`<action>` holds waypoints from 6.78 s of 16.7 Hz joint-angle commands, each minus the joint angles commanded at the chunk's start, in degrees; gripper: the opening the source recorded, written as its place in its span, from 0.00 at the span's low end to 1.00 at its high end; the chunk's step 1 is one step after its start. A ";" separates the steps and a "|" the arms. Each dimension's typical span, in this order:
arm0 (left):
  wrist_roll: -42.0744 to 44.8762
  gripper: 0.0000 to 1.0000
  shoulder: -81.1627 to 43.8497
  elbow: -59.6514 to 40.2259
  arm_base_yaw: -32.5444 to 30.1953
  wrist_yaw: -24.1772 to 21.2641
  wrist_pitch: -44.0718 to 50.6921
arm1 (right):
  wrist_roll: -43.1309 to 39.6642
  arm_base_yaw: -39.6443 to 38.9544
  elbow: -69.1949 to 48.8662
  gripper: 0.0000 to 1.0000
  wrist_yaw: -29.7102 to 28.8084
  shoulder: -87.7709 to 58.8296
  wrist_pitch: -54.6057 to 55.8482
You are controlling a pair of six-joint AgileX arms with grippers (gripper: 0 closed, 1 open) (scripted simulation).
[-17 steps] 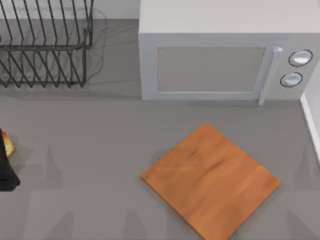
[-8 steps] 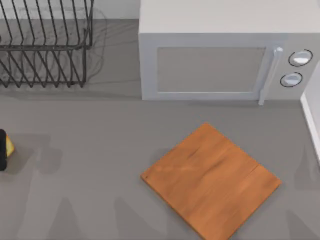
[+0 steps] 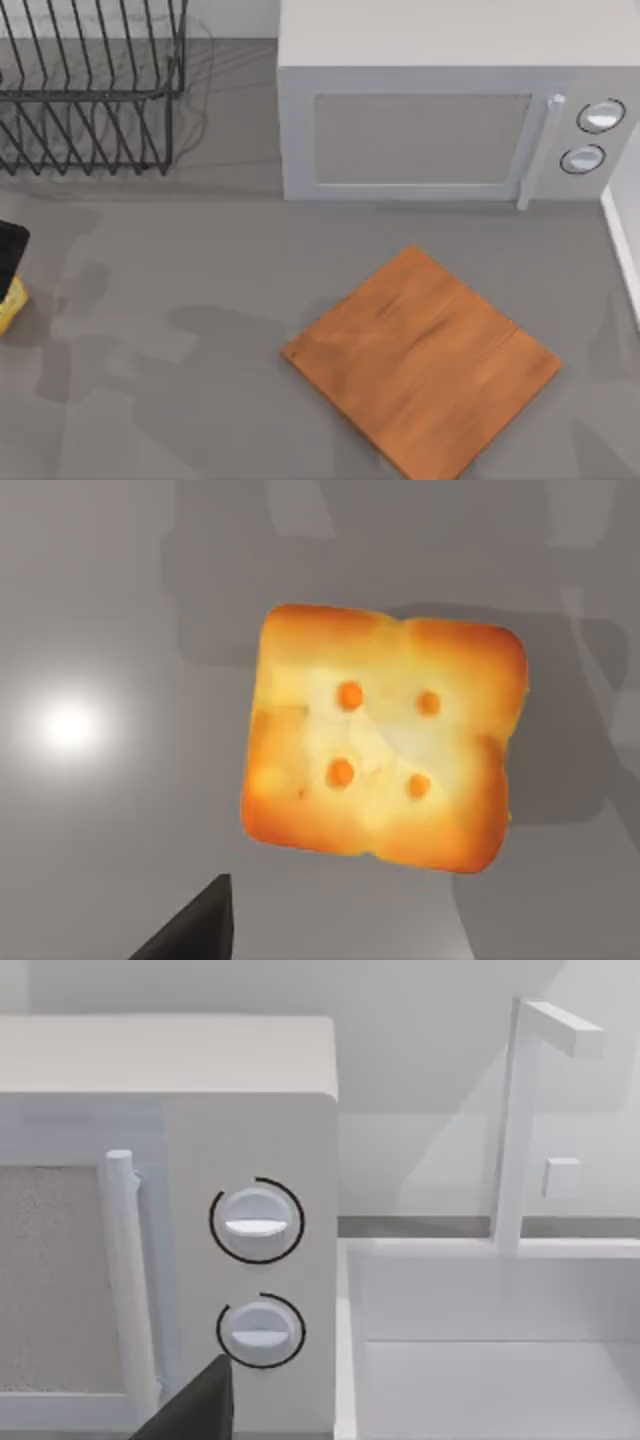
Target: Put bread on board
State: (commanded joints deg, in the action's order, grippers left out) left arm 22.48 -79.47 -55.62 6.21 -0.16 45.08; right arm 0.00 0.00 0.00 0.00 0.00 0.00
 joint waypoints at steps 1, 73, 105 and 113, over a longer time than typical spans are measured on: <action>1.36 1.00 -4.51 -3.35 0.37 0.00 2.68 | 0.00 0.00 0.00 1.00 0.00 0.00 0.00; 28.76 0.00 -26.38 -29.93 -4.57 -2.61 22.42 | 0.00 0.00 0.00 1.00 0.00 0.00 0.00; 196.09 0.00 -51.22 -57.76 -59.46 -0.82 26.57 | 0.00 0.00 0.00 1.00 0.00 0.00 0.00; 196.05 0.00 -51.40 -56.30 -59.20 -0.81 24.75 | 0.00 0.00 0.00 1.00 0.00 0.00 0.00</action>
State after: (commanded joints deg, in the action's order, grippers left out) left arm 218.53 -130.86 -111.92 -52.99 -0.96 69.83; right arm 0.00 0.00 0.00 0.00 0.00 0.00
